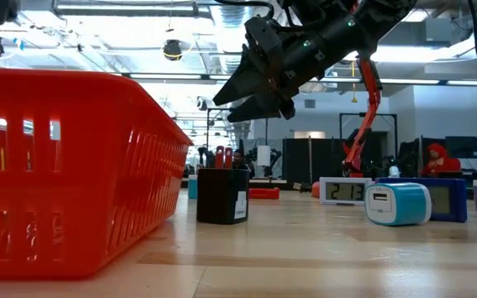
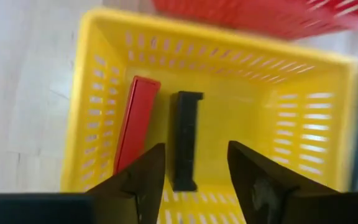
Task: Pick & Place Office items
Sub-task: Put the black charger adapter into the red bin
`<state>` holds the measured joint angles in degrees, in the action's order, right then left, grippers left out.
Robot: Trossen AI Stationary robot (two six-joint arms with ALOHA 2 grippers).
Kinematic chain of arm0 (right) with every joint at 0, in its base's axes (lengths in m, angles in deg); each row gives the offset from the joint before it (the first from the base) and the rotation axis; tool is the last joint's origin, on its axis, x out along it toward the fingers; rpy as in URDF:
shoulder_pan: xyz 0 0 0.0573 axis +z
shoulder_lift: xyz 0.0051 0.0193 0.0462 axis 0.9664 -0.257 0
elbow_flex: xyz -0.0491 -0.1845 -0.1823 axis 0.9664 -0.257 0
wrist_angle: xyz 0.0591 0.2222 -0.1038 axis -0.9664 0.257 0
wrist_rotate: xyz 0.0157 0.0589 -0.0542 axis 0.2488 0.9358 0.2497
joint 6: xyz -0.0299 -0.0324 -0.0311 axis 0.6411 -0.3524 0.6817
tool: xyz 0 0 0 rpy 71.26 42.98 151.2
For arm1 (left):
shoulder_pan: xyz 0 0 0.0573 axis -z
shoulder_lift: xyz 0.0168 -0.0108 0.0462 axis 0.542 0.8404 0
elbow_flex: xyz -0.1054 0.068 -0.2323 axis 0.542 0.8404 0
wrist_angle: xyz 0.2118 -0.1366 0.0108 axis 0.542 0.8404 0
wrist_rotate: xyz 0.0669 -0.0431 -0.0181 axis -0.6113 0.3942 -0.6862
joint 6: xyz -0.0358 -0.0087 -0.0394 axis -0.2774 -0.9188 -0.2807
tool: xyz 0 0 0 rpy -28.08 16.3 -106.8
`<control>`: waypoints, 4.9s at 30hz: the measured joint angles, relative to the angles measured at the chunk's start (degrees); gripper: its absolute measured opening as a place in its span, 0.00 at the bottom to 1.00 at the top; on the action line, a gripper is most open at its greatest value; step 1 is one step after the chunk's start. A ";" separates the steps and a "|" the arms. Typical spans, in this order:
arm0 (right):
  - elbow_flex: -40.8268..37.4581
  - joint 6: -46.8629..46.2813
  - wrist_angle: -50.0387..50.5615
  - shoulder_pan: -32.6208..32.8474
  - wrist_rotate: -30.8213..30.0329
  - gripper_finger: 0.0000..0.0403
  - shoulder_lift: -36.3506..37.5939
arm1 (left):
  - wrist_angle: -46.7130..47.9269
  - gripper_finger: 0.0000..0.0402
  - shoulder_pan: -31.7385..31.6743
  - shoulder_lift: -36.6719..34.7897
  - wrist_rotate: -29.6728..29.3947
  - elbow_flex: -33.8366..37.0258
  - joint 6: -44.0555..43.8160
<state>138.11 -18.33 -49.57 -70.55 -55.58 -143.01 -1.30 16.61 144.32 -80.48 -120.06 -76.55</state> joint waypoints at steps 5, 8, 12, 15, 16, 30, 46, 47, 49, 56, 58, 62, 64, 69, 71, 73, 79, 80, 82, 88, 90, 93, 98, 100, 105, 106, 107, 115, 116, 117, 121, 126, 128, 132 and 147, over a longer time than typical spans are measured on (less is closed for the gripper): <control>0.04 4.09 -0.20 2.00 3.28 0.66 0.69 | 1.11 0.44 0.00 -8.32 -8.51 -0.01 0.06; 0.04 8.54 0.49 4.78 4.81 0.66 0.69 | 1.55 0.45 -0.62 -11.86 -17.01 -0.01 2.01; 0.04 9.03 1.86 7.91 3.37 0.66 0.69 | 1.48 0.49 -5.11 -13.68 -21.22 -0.01 7.91; 0.04 8.61 3.70 8.88 2.94 0.66 0.69 | 1.19 0.54 -10.71 -13.11 -22.64 0.00 12.25; 0.04 8.61 5.36 8.98 2.91 0.66 0.69 | 0.53 0.56 -12.66 -12.77 -23.00 0.02 12.78; -1.85 10.63 11.77 8.90 2.70 0.66 1.15 | -11.94 0.68 -27.15 -1.82 -13.53 0.02 21.31; -14.93 8.85 -7.67 8.12 2.32 0.66 5.37 | -12.99 0.67 -33.35 3.40 -12.81 0.02 18.02; -14.93 8.85 -7.81 7.89 2.29 0.66 5.37 | -12.89 0.67 -33.94 3.40 -12.22 0.02 16.71; -14.93 8.85 -7.86 7.50 2.44 0.66 5.37 | -12.58 0.67 -34.98 3.38 -10.56 0.02 14.21; -14.93 9.01 -8.24 7.21 2.79 0.66 5.37 | -12.95 0.67 -35.46 4.08 -10.29 0.06 13.60; -14.93 9.01 -8.26 7.26 2.78 0.66 5.37 | -12.90 0.67 -35.07 4.08 -10.28 0.06 13.67; -14.93 9.01 -8.26 7.32 2.84 0.66 5.37 | -13.21 0.67 -34.74 4.87 -10.36 0.03 15.05; -14.93 9.01 -8.32 7.30 2.82 0.66 5.37 | -13.26 0.67 -34.90 5.89 -10.89 0.06 15.30; -14.93 9.01 -8.29 7.28 2.82 0.66 5.37 | -15.74 0.67 -35.36 9.49 -10.29 0.02 16.54; -14.93 9.01 -8.02 7.30 2.82 0.66 5.34 | -16.52 0.67 -35.29 10.55 -10.26 0.02 16.55; -14.93 9.01 -8.09 7.30 2.81 0.66 5.34 | -16.27 0.67 -35.28 11.29 -10.15 0.02 16.53; -14.93 9.01 -8.12 7.26 2.80 0.66 5.32 | -15.58 0.65 -35.32 12.41 -9.39 0.02 16.52; -14.93 8.99 -8.12 7.26 2.80 0.66 5.32 | -15.58 0.63 -35.32 12.39 -9.38 0.04 16.52; -14.93 9.01 -8.12 7.26 2.80 0.66 5.32 | -15.99 0.60 -35.35 12.38 -9.38 0.03 16.53; -14.93 8.98 -8.12 7.24 2.78 0.66 5.32 | -15.74 0.43 -35.65 12.39 -9.38 0.02 16.52; -14.93 8.98 -8.10 7.24 2.79 0.66 5.32 | -15.74 0.37 -35.65 12.39 -9.40 0.02 16.52; -14.93 8.98 -8.09 7.24 2.79 0.66 5.32 | -15.78 0.32 -35.65 12.36 -9.45 0.02 16.52; -14.93 8.98 -7.88 7.24 2.78 0.66 5.32 | -15.60 0.34 -35.65 11.65 -7.35 0.03 16.50; -14.93 8.98 -7.61 7.24 2.78 0.66 5.32 | -15.52 0.36 -35.46 9.63 -5.16 0.05 16.46; -14.93 8.98 -7.60 7.24 2.78 0.66 5.32 | -16.33 0.33 -33.18 0.80 0.30 0.02 19.39; -14.93 8.96 -7.60 7.24 2.78 0.66 5.32 | -16.58 0.33 -32.15 -0.98 0.51 0.02 20.30; -14.93 8.96 -7.60 7.24 2.76 0.66 5.32 | -17.29 0.32 -30.97 -2.67 0.65 0.02 21.32; -14.93 6.07 -7.49 7.21 -0.30 0.66 5.32 | -25.23 0.36 -18.85 -3.95 0.31 -0.11 31.26; -14.93 5.78 -7.51 7.21 -0.31 0.66 5.32 | -25.03 0.36 -18.10 -3.08 -0.47 -0.11 31.32; -14.93 5.48 -7.53 7.21 -0.31 0.66 5.32 | -25.00 0.36 -17.62 -2.16 -1.02 -0.10 31.34; -14.93 4.48 -7.69 7.26 -0.28 0.66 5.32 | -25.12 0.35 -16.75 1.29 -1.47 -0.09 31.19; -14.93 3.78 -7.71 7.24 -0.31 0.66 5.32 | -25.13 0.36 -16.72 5.64 -0.36 -0.07 31.17; -14.93 3.03 -7.69 7.26 -0.31 0.66 5.32 | -25.43 0.36 -16.74 7.15 0.21 -0.07 31.15; -14.93 2.99 -7.69 7.26 -0.31 0.66 5.32 | -26.94 0.36 -16.74 9.57 2.20 -0.07 31.14; -14.93 3.02 -7.47 7.21 -0.31 0.66 5.32 | -28.50 0.36 -16.94 11.34 2.42 -0.03 31.39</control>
<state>123.18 -15.31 -57.05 -63.34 -55.88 -137.68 -29.79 -0.33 155.67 -78.06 -120.08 -45.16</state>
